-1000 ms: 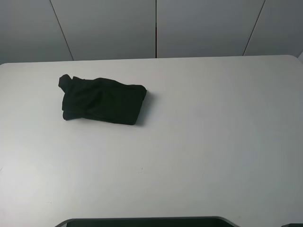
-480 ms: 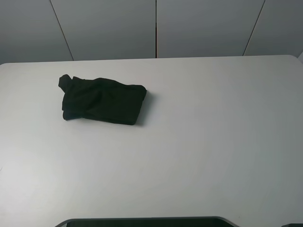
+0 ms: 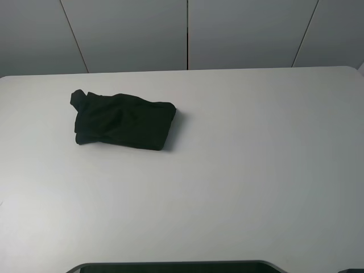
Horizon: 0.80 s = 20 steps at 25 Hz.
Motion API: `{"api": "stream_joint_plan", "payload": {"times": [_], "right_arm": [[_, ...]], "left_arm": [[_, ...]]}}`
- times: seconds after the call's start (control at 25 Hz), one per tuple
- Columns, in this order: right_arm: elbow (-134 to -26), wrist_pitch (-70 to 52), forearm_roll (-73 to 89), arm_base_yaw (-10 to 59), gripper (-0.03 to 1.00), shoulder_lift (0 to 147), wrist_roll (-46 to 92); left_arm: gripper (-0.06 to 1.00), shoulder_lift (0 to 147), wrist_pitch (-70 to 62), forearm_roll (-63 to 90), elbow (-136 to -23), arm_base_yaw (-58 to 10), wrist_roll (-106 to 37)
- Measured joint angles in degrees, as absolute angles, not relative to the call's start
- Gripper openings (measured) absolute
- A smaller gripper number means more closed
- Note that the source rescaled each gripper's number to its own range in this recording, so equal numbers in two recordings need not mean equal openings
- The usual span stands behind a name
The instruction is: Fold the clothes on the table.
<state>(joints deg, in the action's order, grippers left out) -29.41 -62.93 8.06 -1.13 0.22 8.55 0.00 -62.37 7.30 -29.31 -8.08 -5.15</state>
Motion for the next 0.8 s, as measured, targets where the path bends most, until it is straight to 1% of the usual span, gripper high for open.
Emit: {"api": "stream_joint_plan", "payload": {"times": [0.16, 0.44, 0.8], "right_arm": [[-29.4, -62.9, 8.1, -3.0, 1.00, 0.2, 8.6], [-29.4, -62.9, 8.1, -1.8, 1.00, 0.2, 8.6], [-29.4, -62.9, 9.9, -1.8, 1.00, 0.2, 6.2]], "left_arm": [[0.94, 0.0, -62.4, 7.3, -29.3, -8.1, -5.0], [0.94, 0.0, -62.4, 7.3, -29.3, -8.1, -5.0], [0.94, 0.0, -62.4, 7.3, -29.3, -8.1, -5.0]]}}
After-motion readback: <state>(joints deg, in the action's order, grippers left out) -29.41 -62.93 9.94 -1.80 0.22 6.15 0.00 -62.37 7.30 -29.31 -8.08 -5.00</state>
